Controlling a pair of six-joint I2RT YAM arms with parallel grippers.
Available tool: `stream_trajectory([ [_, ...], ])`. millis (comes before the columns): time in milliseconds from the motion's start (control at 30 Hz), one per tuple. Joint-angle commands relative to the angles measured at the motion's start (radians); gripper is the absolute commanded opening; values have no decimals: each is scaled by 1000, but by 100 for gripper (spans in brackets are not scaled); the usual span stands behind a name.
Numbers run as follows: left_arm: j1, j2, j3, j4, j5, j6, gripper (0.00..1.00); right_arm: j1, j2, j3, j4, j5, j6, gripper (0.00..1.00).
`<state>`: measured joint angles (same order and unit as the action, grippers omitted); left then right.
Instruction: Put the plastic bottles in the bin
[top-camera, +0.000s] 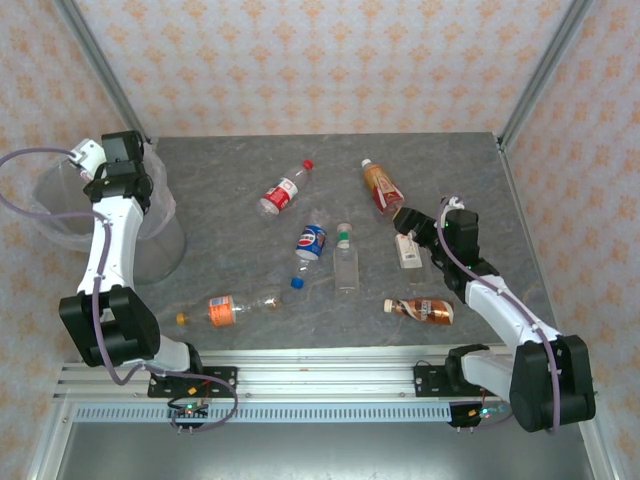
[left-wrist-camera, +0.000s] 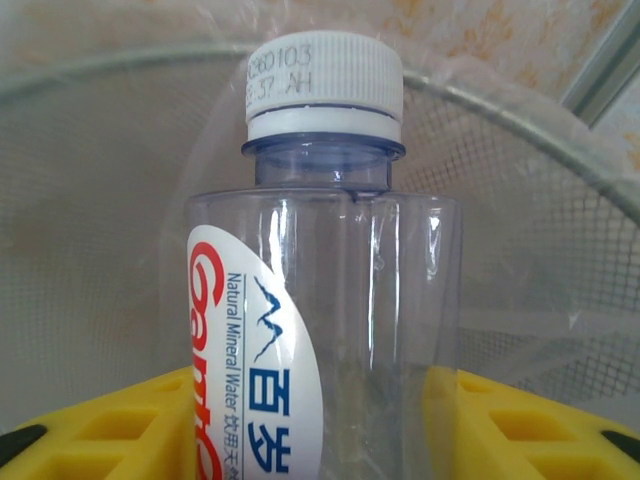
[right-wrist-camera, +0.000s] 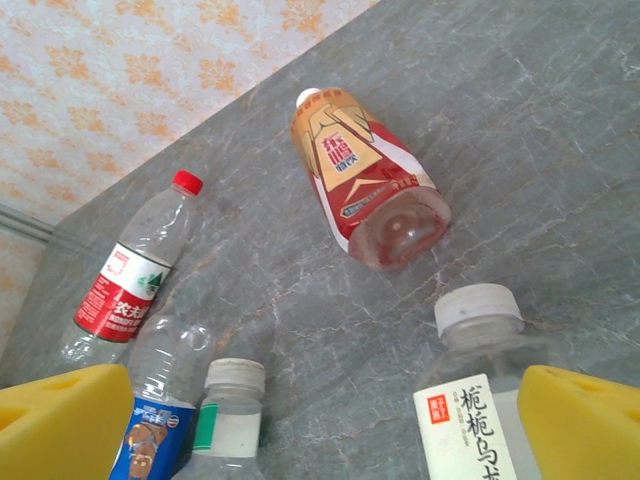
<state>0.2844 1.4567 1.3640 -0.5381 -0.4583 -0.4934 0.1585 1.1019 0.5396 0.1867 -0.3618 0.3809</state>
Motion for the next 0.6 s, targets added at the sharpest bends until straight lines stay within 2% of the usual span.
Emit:
stream_trajectory([
  [0,7,7,-13,-47,33,-79,59,4,-14,-12,-6,27,-8,99],
  [233,8,47,24,-106,19,-110,64,4,-11,-19,-8,38,-12,99],
  [367,8,53,11,-122,-14,-144,71,4,-11,-21,-12,43,-13,99],
  [567,14,70,12,-110,12,-131,72,4,-13,-14,-22,41,-16,99],
])
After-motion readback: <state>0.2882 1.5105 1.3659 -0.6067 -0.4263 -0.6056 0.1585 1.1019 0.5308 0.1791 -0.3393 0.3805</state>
